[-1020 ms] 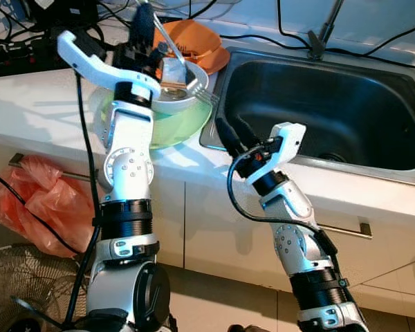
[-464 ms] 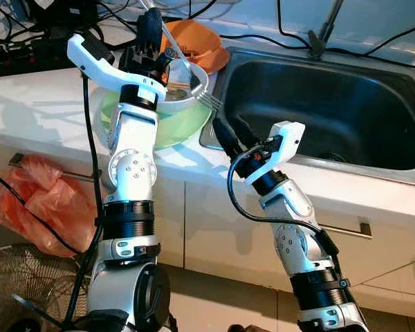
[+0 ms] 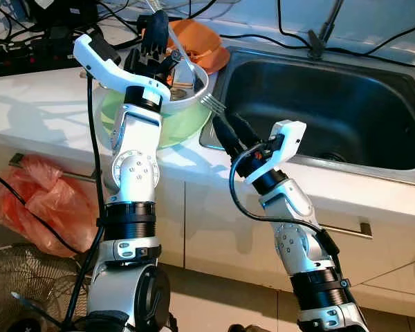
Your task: Kitchen organization
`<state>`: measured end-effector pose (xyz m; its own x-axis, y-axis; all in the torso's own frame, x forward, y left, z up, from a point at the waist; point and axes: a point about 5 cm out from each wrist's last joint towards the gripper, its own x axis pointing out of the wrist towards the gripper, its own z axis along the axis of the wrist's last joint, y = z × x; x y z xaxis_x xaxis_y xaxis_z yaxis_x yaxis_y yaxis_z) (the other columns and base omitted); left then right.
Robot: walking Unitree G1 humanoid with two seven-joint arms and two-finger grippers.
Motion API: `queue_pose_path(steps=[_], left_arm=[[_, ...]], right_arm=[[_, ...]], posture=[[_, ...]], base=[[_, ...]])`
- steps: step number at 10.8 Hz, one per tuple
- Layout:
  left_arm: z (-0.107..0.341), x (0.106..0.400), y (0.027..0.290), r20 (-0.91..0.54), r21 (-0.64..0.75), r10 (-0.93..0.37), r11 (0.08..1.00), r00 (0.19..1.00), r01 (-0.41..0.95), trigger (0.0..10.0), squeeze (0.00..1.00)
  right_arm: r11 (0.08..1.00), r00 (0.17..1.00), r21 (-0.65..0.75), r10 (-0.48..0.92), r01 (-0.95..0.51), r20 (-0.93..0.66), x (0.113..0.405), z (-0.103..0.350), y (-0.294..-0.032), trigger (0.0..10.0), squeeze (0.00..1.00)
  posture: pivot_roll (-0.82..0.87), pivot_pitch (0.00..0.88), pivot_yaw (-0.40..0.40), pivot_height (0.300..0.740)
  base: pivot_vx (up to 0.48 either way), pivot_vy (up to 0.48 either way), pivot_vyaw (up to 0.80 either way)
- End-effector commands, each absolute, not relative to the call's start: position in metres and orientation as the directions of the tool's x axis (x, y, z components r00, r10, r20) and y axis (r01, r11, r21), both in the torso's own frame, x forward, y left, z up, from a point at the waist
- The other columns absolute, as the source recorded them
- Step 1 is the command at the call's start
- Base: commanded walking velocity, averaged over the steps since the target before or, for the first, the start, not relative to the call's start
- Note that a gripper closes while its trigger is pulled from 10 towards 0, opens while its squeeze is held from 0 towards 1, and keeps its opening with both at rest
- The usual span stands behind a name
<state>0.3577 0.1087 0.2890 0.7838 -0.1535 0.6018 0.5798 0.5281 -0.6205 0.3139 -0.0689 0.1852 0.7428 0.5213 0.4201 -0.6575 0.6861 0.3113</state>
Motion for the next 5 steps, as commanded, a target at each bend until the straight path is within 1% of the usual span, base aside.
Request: queue_pose_path(steps=[1,4,5], left_arm=[[0.2820,0.3565,0.0957,0.585,-0.628,-0.193,0.507,0.788,0.591,10.0,0.00],[0.2813,0.3537,0.0905,0.593,-0.617,-0.221,0.493,0.774,0.614,10.0,0.00],[0.2815,0.3536,0.0904,0.594,-0.616,-0.222,0.493,0.773,0.615,10.0,0.00]], right_arm=[[0.666,0.734,0.331,0.518,-0.669,0.440,0.3116,0.1882,-0.0727,10.0,0.00],[0.606,0.734,0.419,0.509,-0.676,0.450,0.3117,0.1894,-0.0740,10.0,0.00],[0.603,0.733,0.421,0.512,-0.678,0.447,0.3116,0.1887,-0.0737,10.0,0.00]], posture=[[0.13,0.109,-0.022,0.740],[0.13,0.111,-0.025,0.740],[0.13,0.111,-0.025,0.740]], base=[[0.000,0.000,0.00],[0.000,0.000,0.00],[0.000,0.000,0.00]])
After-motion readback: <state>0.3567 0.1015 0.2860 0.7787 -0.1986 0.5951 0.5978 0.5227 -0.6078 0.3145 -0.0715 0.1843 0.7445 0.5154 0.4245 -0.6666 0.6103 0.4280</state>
